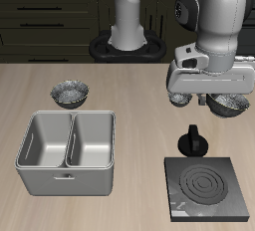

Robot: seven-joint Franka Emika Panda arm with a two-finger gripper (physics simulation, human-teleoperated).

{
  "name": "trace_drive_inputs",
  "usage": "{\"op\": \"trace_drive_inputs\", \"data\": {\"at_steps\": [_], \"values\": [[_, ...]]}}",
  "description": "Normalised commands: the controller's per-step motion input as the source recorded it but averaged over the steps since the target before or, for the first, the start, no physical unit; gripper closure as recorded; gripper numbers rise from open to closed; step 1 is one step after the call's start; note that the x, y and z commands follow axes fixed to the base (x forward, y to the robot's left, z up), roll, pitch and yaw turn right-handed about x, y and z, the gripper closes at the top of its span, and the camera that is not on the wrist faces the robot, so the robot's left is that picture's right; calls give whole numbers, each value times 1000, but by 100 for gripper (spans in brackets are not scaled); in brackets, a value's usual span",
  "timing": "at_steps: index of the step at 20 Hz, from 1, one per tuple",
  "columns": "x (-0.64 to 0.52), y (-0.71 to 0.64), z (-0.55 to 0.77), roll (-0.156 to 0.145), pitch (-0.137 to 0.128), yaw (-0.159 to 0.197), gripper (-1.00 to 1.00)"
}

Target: Place the medium-sized bowl on the flat stove

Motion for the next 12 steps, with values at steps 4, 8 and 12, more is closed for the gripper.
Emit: {"op": "trace_drive_inputs", "data": {"at_steps": [4,8,12], "values": [[229,54,41,-27,-14,-1,100],[239,65,257,-25,-31,2,100],[125,17,185,-9,-24,5,100]]}}
